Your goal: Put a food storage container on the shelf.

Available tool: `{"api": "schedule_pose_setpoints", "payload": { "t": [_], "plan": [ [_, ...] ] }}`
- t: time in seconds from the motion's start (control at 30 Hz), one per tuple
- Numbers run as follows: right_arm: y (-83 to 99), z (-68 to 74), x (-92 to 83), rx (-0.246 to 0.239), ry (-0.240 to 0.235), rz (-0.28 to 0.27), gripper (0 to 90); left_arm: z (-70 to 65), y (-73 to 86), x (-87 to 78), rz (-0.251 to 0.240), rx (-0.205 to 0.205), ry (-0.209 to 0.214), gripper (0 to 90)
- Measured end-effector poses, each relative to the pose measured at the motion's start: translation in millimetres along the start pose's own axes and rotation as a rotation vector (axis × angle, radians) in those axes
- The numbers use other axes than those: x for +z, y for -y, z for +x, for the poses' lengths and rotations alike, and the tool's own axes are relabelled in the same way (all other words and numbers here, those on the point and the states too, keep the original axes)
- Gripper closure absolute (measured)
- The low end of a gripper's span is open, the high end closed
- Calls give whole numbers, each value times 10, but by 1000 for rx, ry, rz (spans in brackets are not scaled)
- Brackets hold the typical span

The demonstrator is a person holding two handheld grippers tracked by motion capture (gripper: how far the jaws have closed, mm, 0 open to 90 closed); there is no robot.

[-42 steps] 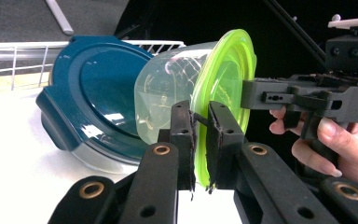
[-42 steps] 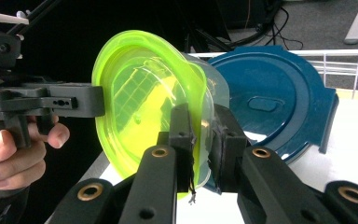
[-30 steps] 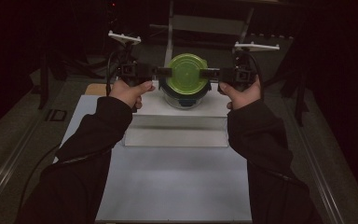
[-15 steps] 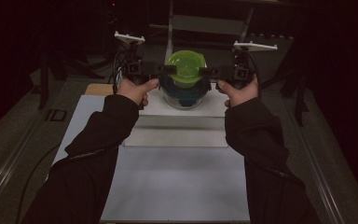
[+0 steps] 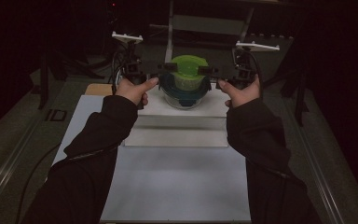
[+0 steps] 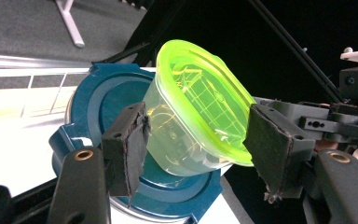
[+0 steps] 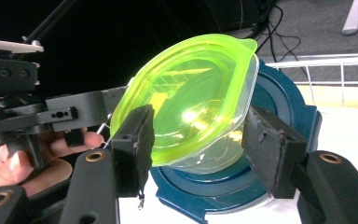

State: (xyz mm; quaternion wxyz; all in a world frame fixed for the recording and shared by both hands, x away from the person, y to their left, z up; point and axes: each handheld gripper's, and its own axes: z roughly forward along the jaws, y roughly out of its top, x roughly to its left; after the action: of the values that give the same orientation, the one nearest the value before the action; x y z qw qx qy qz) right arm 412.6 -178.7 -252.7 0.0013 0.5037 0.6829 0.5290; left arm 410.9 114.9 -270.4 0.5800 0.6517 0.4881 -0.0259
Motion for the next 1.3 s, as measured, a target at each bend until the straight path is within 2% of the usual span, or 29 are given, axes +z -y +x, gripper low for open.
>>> {"api": "schedule_pose_setpoints", "payload": {
  "t": [0.03,0.13,0.17,0.2,0.3,0.33,0.37,0.4,0.47,0.53,0.73,0.77,0.87,0.9,0.93,1.03,1.2,1.3],
  "plan": [
    [0,5,2,-7,3,2,403,9,14,-10,0,7,15,360],
    [3,8,-1,-11,9,-4,396,9,44,-24,-3,25,22,317],
    [6,9,0,-16,11,-1,384,2,82,-45,-19,55,40,317],
    [25,4,-1,-20,4,0,366,-3,100,-58,-25,75,57,246],
    [64,-2,-20,-43,-5,3,303,-26,155,-102,-40,147,74,148],
    [64,-2,-20,-43,-5,3,303,-26,155,-102,-40,147,74,129],
    [78,-6,-29,-52,-6,2,294,-33,190,-132,-57,174,77,129],
    [105,-21,-49,-61,-17,2,268,-31,205,-147,-65,178,83,69],
    [132,-32,-65,-69,-29,1,246,-30,230,-176,-78,193,93,5],
    [147,-37,-71,-74,-32,0,240,-34,246,-188,-90,196,92,5],
    [248,-63,-104,-103,-33,-7,219,-79,355,-209,-83,244,103,5],
    [264,-67,-109,-107,-36,-7,216,-113,413,-207,-73,275,104,5],
    [373,-85,-121,-130,-44,-1,210,-165,499,-234,-76,328,98,5],
    [373,-85,-121,-130,-44,-1,210,-165,499,-234,-76,328,98,5],
    [432,-75,-134,-155,-42,1,202,-173,526,-247,-80,336,96,5],
    [509,-50,-165,-191,-38,-2,194,-172,590,-288,-86,351,88,5],
    [638,-38,-221,-220,-50,-10,194,-170,683,-357,-98,366,86,5],
    [756,-46,-245,-242,-59,-2,194,-168,814,-422,-95,378,93,5]
  ]
}}
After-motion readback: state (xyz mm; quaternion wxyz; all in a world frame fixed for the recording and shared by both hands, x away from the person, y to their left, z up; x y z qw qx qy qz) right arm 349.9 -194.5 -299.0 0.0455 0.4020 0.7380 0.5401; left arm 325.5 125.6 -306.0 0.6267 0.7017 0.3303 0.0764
